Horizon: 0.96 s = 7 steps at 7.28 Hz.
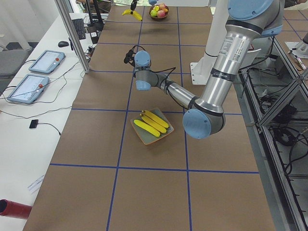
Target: Transfer all bananas from basket to plate
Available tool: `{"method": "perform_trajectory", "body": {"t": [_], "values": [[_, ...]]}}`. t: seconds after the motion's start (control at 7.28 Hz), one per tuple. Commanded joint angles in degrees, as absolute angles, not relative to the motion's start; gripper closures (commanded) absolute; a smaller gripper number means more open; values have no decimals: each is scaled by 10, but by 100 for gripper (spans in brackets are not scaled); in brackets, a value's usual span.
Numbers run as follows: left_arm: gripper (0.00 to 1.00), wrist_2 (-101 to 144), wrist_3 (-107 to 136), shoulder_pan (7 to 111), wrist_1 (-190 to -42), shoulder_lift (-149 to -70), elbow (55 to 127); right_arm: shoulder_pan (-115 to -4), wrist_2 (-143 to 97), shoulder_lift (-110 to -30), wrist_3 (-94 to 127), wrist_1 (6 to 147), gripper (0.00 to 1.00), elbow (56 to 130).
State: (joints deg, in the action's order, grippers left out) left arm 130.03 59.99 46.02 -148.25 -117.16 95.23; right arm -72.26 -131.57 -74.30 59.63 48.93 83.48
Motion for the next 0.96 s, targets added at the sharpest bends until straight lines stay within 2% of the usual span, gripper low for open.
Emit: {"method": "perform_trajectory", "body": {"t": [0.0, 0.55, 0.82], "values": [[0, 1297, 651, 432, -1481, -1243, 950, -665, -1304, -684, 742, 462, 100, 852], [0, 1208, 721, 405, -1482, -1274, 950, -532, -1184, -670, 937, 463, 100, 1013], [0, 1208, 722, 394, -1482, -1274, 950, -471, -1123, -637, 954, 463, 100, 1027]]}}
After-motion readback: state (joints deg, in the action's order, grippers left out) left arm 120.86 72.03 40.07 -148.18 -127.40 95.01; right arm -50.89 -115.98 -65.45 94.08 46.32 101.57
